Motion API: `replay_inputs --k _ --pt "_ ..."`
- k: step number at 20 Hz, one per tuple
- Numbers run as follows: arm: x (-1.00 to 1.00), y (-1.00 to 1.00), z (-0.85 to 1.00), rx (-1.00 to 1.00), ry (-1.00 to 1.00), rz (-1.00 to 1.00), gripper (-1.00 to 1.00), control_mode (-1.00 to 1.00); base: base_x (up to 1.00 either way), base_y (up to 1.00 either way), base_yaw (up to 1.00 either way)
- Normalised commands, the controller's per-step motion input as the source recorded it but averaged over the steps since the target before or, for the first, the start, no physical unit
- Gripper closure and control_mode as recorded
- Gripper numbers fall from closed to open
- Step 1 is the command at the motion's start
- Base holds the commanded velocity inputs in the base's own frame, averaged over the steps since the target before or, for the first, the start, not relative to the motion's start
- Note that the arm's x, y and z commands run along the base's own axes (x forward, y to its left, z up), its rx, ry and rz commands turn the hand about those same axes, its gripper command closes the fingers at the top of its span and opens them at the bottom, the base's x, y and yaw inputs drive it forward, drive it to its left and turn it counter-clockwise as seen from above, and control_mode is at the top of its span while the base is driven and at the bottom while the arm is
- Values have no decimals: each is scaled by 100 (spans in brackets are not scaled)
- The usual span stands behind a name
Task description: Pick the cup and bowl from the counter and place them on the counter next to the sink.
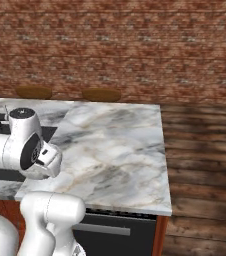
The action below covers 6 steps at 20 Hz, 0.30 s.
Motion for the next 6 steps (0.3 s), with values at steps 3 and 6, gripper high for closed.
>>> replay_inputs --k 3,6 --pt "-5 -7 64 0 -3 25 -100 -100 0 0 0" --pt "-8 0 58 0 -3 29 -100 -100 0 0 0"
